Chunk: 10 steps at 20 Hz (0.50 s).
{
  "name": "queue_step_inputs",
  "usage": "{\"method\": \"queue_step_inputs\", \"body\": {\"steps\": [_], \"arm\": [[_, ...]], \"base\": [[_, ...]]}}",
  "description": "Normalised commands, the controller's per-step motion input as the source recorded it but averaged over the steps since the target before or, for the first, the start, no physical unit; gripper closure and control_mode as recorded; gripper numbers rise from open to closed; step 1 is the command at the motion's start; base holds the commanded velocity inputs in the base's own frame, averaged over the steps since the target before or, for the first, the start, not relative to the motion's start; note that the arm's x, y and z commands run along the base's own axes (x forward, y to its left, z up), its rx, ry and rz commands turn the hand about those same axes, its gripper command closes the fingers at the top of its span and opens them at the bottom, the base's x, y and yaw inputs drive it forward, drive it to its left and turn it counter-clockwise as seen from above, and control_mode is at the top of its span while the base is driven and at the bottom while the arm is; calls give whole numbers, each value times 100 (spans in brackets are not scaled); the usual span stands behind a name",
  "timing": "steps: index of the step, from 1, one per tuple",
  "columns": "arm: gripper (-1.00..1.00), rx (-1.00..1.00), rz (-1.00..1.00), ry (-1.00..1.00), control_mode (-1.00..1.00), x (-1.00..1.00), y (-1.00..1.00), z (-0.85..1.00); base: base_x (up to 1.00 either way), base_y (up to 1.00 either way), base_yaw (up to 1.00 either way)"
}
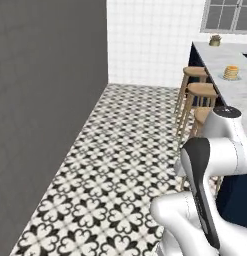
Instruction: Take the strawberry from the fridge and place it on top of the pancake, located on the dining counter.
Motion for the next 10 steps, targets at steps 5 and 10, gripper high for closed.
{"method": "queue_step_inputs", "body": {"steps": [5,10], "arm": [[100,0,0,0,100,0,0,0],[100,0,0,0,100,0,0,0]], "base": [[100,78,-63],[71,83,-55]]}}
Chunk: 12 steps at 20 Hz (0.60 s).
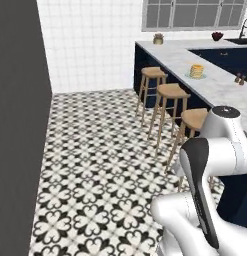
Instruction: Take the strawberry from the fridge and place it on top of the pancake, located on the dining counter.
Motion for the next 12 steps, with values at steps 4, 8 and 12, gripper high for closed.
{"method": "queue_step_inputs", "body": {"steps": [4,8,12], "arm": [[100,0,0,0,100,0,0,0],[100,0,0,0,100,0,0,0],[100,0,0,0,100,0,0,0]], "base": [[93,79,-54],[100,82,-58],[100,78,-62]]}}
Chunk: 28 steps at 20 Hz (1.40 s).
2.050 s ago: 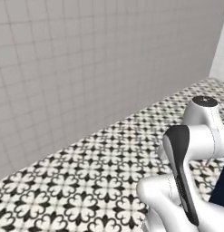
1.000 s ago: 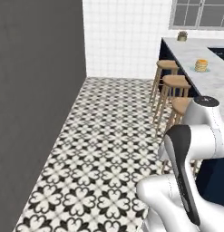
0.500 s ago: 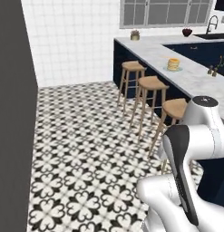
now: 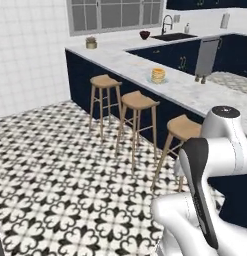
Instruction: Take the strawberry from the fridge and place it on top of the pancake, located on the dining counter.
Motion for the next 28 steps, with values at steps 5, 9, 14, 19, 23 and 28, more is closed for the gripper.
{"method": "queue_step_inputs", "body": {"steps": [5,9,14,19,23,28], "arm": [[100,0,0,0,100,0,0,0],[100,0,0,0,100,0,0,0],[100,0,0,0,100,0,0,0],[100,0,0,0,100,0,0,0],[100,0,0,0,100,0,0,0],[100,0,0,0,100,0,0,0]], "base": [[100,74,-65],[100,76,-64],[77,91,-57],[17,100,-48],[13,93,-48],[12,92,-50]]}}
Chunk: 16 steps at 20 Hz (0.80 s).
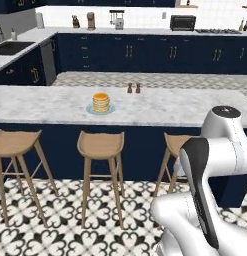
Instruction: Take the strawberry from the fridge and place it on top of the pancake, located on the dining counter.
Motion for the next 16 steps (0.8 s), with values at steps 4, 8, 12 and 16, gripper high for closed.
{"method": "queue_step_inputs", "body": {"steps": [4,8,12,16], "arm": [[100,0,0,0,100,0,0,0],[100,0,0,0,100,0,0,0],[100,0,0,0,100,0,0,0],[100,0,0,0,100,0,0,0]], "base": [[5,93,-47],[7,100,-45],[3,100,-43],[13,96,-28]]}}
